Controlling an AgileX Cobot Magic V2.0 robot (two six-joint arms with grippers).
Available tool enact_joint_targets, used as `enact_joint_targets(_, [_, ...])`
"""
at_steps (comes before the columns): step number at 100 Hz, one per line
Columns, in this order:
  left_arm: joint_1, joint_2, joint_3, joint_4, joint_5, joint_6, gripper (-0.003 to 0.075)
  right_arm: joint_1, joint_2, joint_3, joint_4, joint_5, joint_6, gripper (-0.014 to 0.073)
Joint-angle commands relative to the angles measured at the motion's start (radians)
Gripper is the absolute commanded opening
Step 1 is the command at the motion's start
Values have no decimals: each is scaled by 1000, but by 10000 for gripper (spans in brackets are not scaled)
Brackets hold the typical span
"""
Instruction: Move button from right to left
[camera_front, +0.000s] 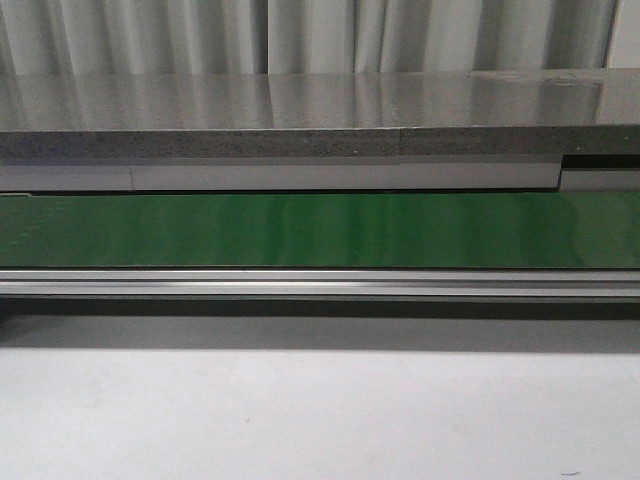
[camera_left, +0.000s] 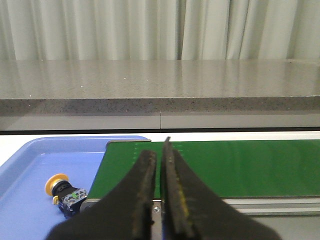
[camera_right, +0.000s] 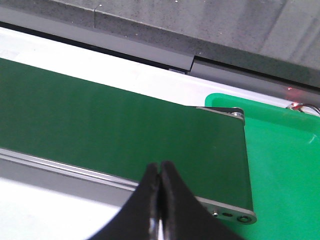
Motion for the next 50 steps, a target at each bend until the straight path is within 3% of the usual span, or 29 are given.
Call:
enact_joint_targets(1, [2, -36, 41, -9, -83, -12, 5, 0, 3, -28, 14, -64, -1, -68])
enact_joint_targets(30, [2, -36, 41, -9, -83, -12, 5, 3, -1, -28, 14, -65, -1, -68])
enact_joint_targets(50, [2, -36, 41, -9, -83, -12, 5, 66, -27, -28, -28, -91, 5, -68])
